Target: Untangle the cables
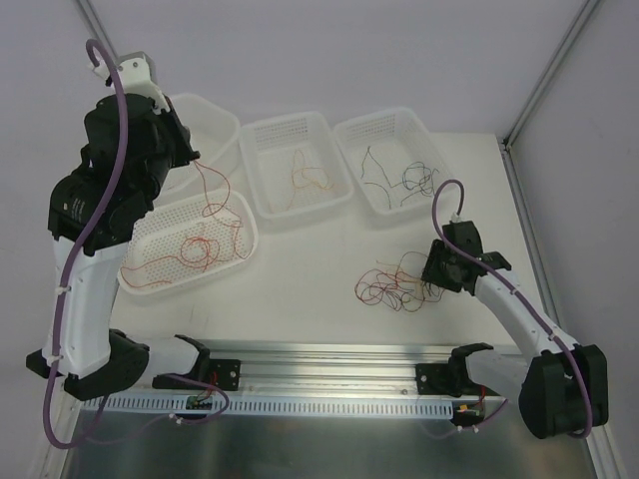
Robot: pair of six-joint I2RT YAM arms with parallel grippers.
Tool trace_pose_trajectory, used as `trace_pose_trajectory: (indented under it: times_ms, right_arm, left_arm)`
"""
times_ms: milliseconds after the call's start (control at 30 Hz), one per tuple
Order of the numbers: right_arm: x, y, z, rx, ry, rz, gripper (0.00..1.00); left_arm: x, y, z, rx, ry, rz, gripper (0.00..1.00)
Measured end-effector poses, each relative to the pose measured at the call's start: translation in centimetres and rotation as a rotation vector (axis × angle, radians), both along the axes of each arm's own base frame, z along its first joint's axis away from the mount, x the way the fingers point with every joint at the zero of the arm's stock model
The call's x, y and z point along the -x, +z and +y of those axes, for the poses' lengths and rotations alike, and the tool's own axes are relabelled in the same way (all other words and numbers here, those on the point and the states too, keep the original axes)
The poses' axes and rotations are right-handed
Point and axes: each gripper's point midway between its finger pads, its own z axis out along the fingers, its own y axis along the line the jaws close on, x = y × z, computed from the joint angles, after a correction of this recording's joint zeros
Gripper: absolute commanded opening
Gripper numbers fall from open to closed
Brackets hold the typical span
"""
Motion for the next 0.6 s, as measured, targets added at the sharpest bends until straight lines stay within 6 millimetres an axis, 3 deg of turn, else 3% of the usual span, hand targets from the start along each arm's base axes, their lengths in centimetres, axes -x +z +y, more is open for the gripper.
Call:
trace_pose_trajectory:
  times_ms: [133, 200, 400, 600]
  right_arm:
    - [0.4, 0.2, 0.3, -0.012, 0.027, 0.000, 0.79]
    - [0.7, 0.4, 0.4, -0.018, 0.044, 0.001, 0.82]
    - [1.3, 1.6, 0.7, -0.039, 0.073, -0.033, 0.83]
    - [1.7, 2.4, 0.8, -0.054, 0.087, -0.060, 0.84]
  left_arm:
    - [-1.8, -0.5, 1.2, -0.014, 0.050, 0.024, 0.00]
    - [-2.4, -0.7, 1.9, -0.016, 0.074, 0.034, 0.00]
    - [-4.1, -0.4, 3.2, -0.003, 0.113, 0.034, 0.00]
    - [-3.9, 0.9, 3.3, 0.015, 0.106, -0.006, 0.00]
